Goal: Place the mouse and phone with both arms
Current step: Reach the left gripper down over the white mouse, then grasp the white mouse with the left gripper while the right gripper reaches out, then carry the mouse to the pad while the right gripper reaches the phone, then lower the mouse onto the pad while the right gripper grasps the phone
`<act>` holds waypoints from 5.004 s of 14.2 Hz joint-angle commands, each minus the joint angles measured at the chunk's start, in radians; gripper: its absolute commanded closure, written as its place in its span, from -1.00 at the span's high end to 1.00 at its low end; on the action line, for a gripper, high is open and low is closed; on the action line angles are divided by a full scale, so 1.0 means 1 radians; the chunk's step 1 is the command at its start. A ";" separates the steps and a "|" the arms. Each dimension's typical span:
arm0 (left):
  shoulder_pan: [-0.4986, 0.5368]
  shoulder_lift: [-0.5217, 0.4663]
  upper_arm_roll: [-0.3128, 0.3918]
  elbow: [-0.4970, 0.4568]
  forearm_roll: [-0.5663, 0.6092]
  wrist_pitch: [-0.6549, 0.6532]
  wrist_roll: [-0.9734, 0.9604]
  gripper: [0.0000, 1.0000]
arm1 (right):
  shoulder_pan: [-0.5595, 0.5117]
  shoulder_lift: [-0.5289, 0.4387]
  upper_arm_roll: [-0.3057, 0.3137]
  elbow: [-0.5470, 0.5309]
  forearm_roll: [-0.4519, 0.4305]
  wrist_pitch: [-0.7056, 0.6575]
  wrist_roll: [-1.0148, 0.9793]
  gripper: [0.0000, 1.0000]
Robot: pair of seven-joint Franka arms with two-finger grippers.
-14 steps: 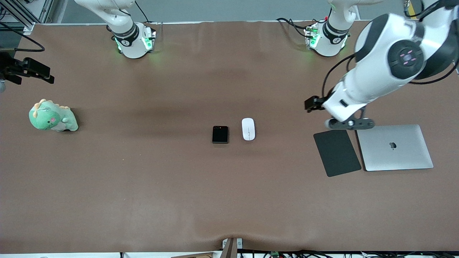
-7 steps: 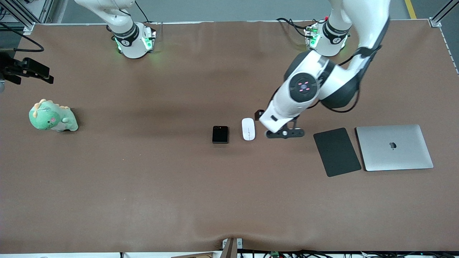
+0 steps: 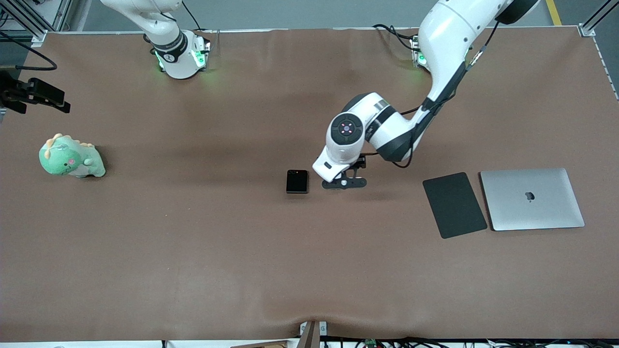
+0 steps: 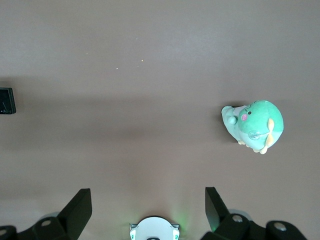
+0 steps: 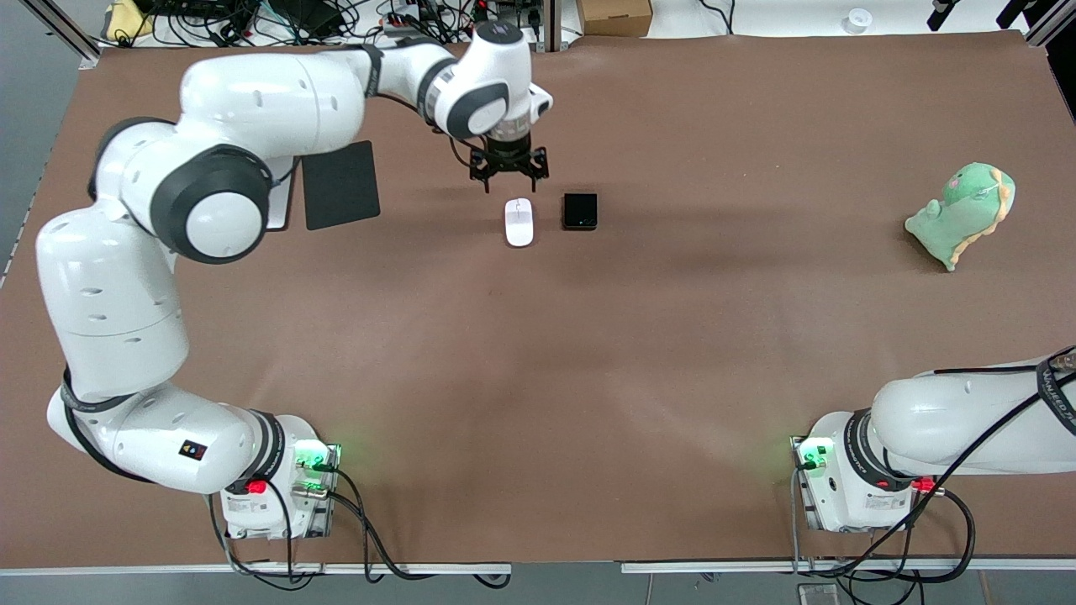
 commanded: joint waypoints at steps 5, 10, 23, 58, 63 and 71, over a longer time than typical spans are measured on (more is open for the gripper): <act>-0.035 0.113 0.007 0.014 0.135 0.122 -0.122 0.76 | -0.016 0.017 0.019 0.023 0.007 0.004 -0.013 1.00; -0.035 0.127 0.007 -0.010 0.172 0.124 -0.123 0.64 | -0.005 0.029 0.022 0.023 0.006 0.004 -0.012 1.00; -0.018 0.110 0.007 -0.012 0.172 0.107 -0.123 -0.23 | 0.031 0.158 0.024 0.026 -0.002 0.073 -0.015 1.00; 0.680 -0.139 -0.001 -0.332 0.181 0.265 0.489 -0.27 | 0.570 0.598 0.022 0.028 0.173 0.550 0.499 1.00; 0.687 -0.114 0.006 -0.339 0.207 0.288 0.489 -0.26 | 0.632 0.677 0.022 0.031 0.177 0.622 0.579 1.00; 0.698 -0.065 0.006 -0.323 0.231 0.330 0.487 -0.23 | 0.692 0.808 0.024 0.040 0.194 0.821 0.646 1.00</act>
